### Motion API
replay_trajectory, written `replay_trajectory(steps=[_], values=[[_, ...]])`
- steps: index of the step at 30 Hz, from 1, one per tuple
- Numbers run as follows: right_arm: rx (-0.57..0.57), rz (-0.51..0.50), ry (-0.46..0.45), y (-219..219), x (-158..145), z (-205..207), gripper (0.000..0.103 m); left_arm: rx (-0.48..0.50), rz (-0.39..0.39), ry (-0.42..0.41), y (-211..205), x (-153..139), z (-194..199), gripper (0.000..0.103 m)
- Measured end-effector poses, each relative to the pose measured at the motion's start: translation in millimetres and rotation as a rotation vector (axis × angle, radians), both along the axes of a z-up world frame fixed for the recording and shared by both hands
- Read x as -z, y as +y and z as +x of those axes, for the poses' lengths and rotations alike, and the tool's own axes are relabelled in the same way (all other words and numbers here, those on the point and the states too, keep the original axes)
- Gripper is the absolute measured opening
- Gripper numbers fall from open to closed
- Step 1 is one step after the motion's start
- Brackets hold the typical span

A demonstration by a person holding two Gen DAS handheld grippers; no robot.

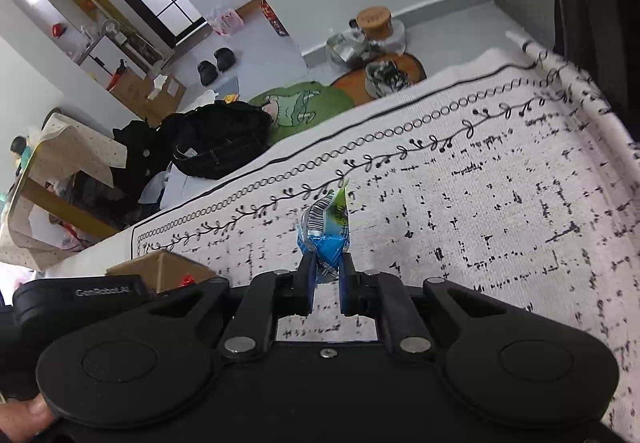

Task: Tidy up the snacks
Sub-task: 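Carry the red bar and blue packet over the box and open both tools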

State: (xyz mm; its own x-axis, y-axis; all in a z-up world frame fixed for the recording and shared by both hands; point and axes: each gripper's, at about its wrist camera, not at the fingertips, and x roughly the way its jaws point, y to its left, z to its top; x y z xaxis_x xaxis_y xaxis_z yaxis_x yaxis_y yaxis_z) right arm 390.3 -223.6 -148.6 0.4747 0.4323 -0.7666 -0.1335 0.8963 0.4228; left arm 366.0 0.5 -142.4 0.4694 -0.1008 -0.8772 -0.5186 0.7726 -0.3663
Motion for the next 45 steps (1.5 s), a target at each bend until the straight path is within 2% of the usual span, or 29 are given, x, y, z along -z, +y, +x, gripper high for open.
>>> replay_trajectory(steps=[8,20,34,41,45], values=[[-0.018,-0.028,-0.072,16,-29,-32,0.011,0.044,0.008,-0.02,10,-18,-27,0.018],[-0.048,-0.026,-0.115,41,-50,-69,0.011,0.101,0.09,-0.079,31,-53,-70,0.017],[-0.146,-0.008,-0.16,89,-65,-92,0.011,0.057,0.116,-0.101,79,-76,-109,0.018],[-0.183,-0.007,-0.153,113,-63,-98,0.011,0.029,0.124,-0.077,104,-71,-120,0.018],[-0.202,-0.007,-0.148,123,-62,-101,0.011,-0.006,0.095,-0.059,120,-67,-124,0.018]])
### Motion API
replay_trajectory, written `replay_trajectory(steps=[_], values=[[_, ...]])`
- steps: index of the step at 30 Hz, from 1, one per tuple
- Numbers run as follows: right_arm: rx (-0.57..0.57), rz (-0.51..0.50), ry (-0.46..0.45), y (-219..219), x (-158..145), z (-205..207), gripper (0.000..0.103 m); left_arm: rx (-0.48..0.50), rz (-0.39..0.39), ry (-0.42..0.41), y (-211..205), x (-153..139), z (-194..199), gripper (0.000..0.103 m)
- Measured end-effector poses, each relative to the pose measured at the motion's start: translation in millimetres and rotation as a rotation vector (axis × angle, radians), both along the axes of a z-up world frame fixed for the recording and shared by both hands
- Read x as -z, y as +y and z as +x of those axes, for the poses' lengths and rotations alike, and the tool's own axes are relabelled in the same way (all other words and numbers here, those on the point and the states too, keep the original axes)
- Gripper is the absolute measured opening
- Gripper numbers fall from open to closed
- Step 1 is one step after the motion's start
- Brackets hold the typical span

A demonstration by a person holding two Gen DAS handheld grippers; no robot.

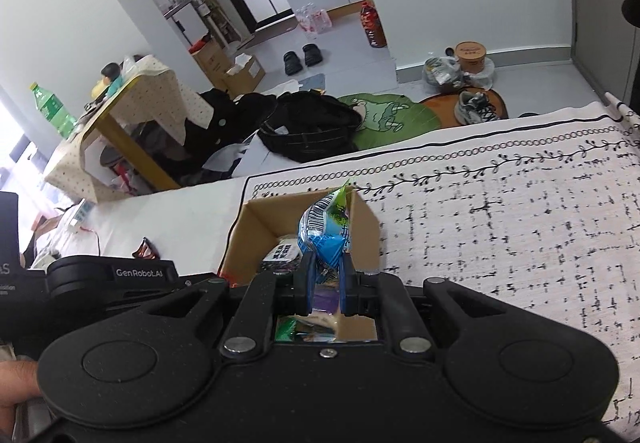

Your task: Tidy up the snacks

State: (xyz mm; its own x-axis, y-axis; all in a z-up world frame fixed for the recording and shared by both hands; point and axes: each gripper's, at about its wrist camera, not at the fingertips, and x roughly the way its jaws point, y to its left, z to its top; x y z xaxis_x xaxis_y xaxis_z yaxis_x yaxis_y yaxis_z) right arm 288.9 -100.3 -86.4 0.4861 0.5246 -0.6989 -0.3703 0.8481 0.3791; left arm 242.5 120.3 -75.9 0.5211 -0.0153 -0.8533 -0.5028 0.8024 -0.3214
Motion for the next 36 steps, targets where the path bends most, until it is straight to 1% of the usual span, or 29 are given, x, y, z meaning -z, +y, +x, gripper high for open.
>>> replay_trajectory(steps=[2,9,14,20,22,26,28,32,36], values=[[-0.01,-0.001,0.004,6,1,-1,0.011,-0.015,0.003,0.009,5,1,-2,0.021],[-0.05,-0.004,0.026,24,5,-6,0.011,-0.034,-0.012,0.033,22,4,-8,0.022],[-0.09,-0.008,0.039,37,5,-12,0.012,-0.039,-0.009,0.041,29,4,-10,0.03],[-0.114,-0.01,0.061,41,8,-16,0.013,-0.04,-0.015,0.051,32,8,-11,0.036],[-0.117,-0.018,0.076,41,10,-16,0.02,-0.036,-0.015,0.053,31,10,-11,0.04],[-0.077,-0.029,0.093,35,11,-16,0.022,-0.032,-0.016,0.06,30,13,-11,0.042],[-0.062,-0.033,0.094,31,11,-15,0.03,-0.031,-0.018,0.06,29,13,-12,0.042],[-0.034,-0.04,0.09,25,9,-16,0.036,-0.022,-0.013,0.056,26,11,-13,0.044],[-0.032,-0.041,0.074,20,7,-20,0.046,0.002,0.007,0.047,22,3,-14,0.047]])
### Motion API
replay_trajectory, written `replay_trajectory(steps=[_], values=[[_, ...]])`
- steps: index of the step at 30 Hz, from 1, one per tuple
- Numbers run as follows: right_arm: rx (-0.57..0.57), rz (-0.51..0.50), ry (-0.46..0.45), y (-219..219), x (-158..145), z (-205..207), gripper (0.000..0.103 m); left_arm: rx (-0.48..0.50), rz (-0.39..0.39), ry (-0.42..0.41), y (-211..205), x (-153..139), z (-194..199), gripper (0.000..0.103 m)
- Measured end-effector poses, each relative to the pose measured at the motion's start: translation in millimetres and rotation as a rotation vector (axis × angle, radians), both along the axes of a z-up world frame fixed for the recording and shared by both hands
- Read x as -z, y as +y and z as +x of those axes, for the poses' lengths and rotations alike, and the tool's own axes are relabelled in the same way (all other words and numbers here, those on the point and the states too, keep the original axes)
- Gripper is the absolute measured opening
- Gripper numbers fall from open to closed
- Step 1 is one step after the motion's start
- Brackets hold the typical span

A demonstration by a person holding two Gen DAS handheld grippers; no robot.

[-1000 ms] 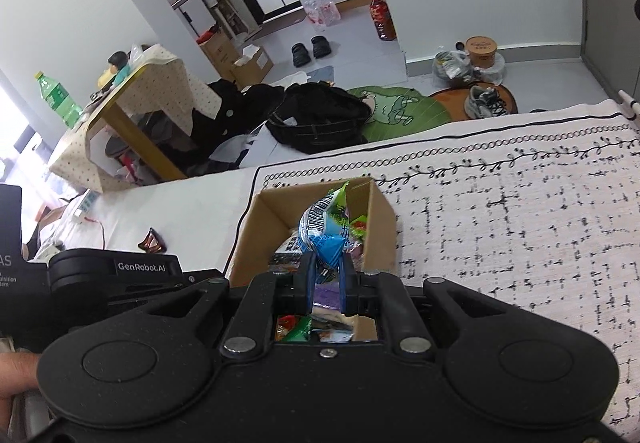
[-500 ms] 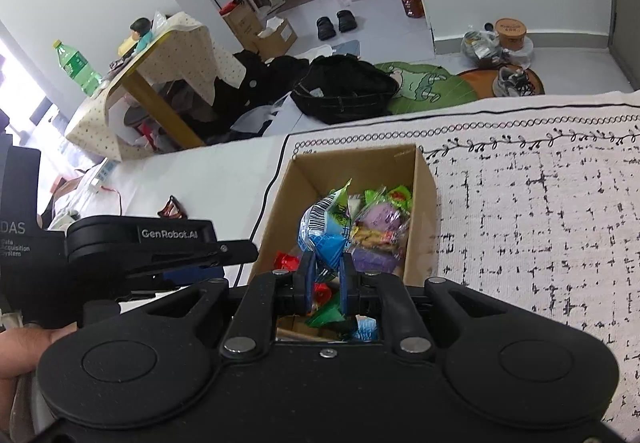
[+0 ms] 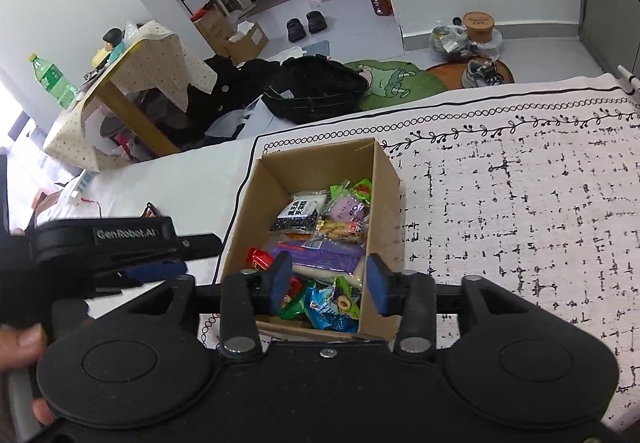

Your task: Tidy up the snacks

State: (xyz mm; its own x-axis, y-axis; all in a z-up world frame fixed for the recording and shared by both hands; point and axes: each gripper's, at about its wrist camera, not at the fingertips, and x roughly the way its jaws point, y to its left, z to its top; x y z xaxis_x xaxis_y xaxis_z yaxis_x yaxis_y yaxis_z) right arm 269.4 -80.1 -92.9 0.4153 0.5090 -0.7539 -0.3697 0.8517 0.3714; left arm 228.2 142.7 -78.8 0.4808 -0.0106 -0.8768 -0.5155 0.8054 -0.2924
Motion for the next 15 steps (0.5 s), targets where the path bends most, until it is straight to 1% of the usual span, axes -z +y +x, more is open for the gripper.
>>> replay_trajectory(steps=[3,5,8,15], values=[[0.011,0.008,-0.005,-8,-3,-3,0.049,0.051,0.038,-0.008,-2,-11,2,0.05],[0.016,0.013,-0.01,-13,-5,-4,0.052,0.084,0.068,-0.016,-3,-20,3,0.056],[0.029,0.016,-0.02,-23,-8,-9,0.056,0.106,0.097,-0.035,-4,-30,-1,0.065],[0.073,0.024,-0.037,-45,-18,-22,0.069,0.158,0.112,-0.063,-13,-48,-13,0.072]])
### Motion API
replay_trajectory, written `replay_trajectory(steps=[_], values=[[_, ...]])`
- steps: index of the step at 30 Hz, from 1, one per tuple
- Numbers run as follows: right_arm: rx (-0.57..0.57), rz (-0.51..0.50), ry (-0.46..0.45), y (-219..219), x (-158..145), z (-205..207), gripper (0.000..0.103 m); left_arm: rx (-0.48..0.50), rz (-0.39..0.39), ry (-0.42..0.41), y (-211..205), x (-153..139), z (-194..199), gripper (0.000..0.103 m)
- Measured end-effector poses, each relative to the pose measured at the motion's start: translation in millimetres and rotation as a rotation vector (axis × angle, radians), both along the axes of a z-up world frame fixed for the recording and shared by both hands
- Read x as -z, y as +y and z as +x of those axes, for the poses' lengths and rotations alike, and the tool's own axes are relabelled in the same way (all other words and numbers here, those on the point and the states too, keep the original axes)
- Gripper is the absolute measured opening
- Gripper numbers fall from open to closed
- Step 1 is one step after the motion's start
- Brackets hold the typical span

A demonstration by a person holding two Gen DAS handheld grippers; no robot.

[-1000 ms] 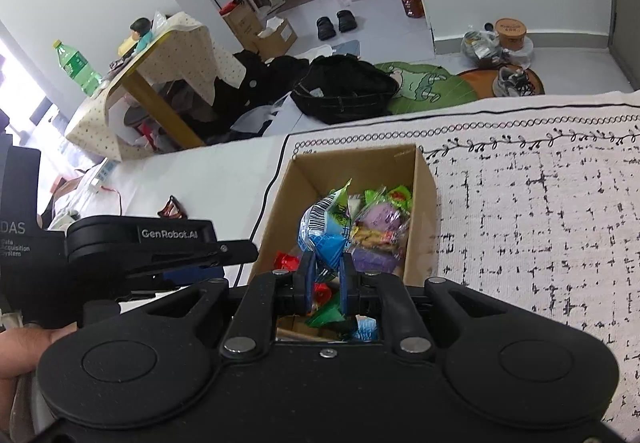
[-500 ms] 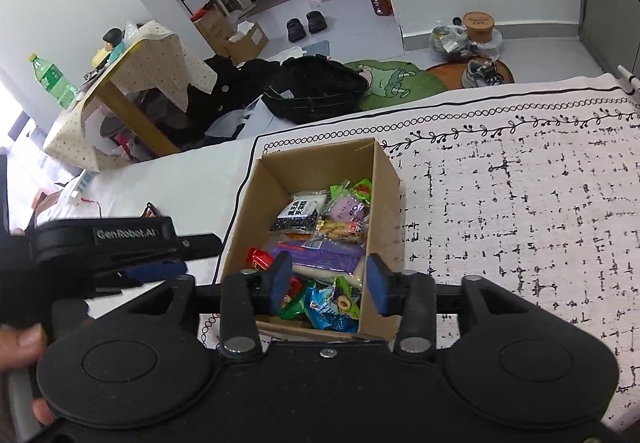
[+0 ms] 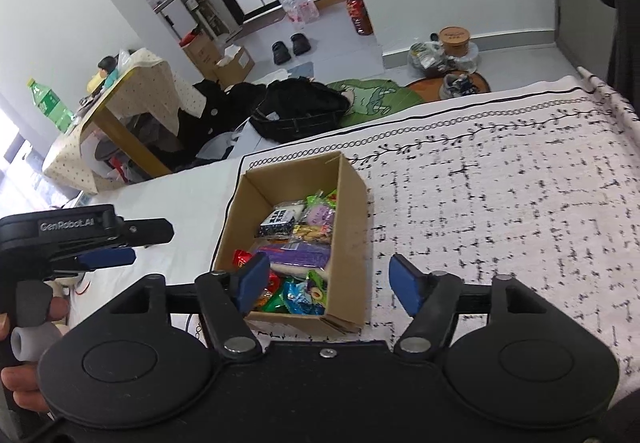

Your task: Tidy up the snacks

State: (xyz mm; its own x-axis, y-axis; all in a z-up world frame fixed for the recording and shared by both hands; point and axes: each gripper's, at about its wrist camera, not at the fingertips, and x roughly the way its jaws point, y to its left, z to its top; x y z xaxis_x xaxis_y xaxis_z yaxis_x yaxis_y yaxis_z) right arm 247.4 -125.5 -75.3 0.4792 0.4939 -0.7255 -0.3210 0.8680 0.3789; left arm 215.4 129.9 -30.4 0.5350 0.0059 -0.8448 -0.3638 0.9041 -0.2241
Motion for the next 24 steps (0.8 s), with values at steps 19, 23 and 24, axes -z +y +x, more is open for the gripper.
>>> replay_trajectory(steps=[19,23,24], values=[[0.117,-0.012,-0.096,-50,-26,-59,0.103,0.184,0.032,-0.067,-46,-24,-52,0.088],[0.154,-0.044,-0.103,-59,-29,-73,0.103,0.217,0.047,-0.089,-54,-31,-63,0.09],[0.159,-0.045,-0.105,-62,-30,-76,0.103,0.225,0.049,-0.093,-55,-33,-66,0.09]])
